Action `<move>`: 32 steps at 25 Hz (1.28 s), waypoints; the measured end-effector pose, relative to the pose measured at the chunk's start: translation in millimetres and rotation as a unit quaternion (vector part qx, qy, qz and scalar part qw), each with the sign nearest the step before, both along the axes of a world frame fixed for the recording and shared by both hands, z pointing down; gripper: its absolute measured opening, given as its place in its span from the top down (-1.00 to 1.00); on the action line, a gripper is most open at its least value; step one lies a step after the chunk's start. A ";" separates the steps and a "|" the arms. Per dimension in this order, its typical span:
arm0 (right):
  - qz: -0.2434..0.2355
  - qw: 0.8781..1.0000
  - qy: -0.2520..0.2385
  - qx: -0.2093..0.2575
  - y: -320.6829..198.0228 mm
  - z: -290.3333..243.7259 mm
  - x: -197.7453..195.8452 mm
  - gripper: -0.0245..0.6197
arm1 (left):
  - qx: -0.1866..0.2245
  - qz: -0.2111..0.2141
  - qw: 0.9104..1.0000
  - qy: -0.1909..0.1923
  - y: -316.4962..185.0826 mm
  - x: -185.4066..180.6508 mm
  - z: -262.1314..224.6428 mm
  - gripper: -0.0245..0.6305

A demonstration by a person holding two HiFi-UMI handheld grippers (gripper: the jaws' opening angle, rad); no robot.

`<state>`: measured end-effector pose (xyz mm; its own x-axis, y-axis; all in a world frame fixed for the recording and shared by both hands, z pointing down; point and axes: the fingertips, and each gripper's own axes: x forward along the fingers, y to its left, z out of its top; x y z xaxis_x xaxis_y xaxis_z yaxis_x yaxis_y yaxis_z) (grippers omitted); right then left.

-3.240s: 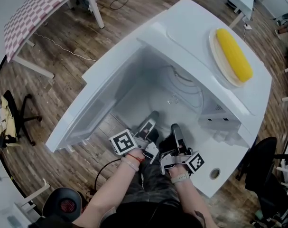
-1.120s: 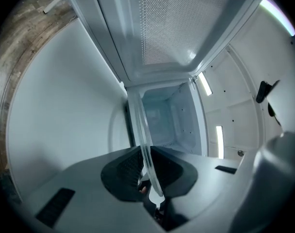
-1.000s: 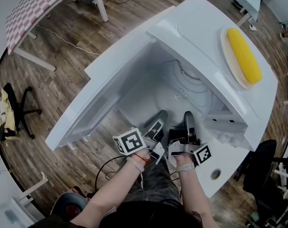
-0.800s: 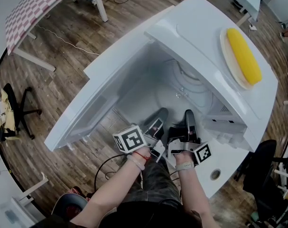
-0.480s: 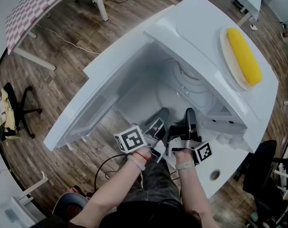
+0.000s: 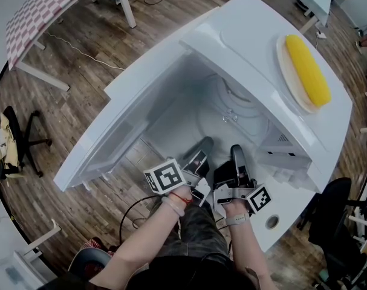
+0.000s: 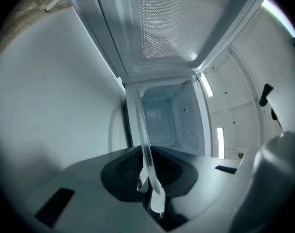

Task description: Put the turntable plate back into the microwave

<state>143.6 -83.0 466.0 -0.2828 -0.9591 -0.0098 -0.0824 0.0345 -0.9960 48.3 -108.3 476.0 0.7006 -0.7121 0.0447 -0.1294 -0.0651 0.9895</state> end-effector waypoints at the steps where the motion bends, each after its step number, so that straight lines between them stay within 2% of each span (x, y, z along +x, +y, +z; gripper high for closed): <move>1: -0.008 1.000 -0.004 -0.002 5.0 0.2 -5.1 0.68 | 0.000 0.001 1.000 -0.003 0.5 0.7 0.4 0.78; 6: -0.025 0.999 -0.019 -0.020 18.7 7.4 -23.4 0.69 | 0.004 0.004 1.000 -0.007 1.5 3.9 0.7 0.78; 12: -0.003 0.999 -0.040 -0.008 18.9 6.5 -20.2 0.74 | 0.021 0.025 0.999 -0.005 3.3 8.0 -4.1 0.78; 22: 0.007 0.999 -0.032 0.002 7.8 6.3 -13.8 0.74 | 0.027 0.046 0.999 -0.007 3.8 9.4 -4.7 0.75; 32: 0.064 0.997 -0.026 0.016 -17.9 1.4 21.4 0.73 | 0.032 0.065 0.997 -0.009 2.6 17.0 -6.1 0.72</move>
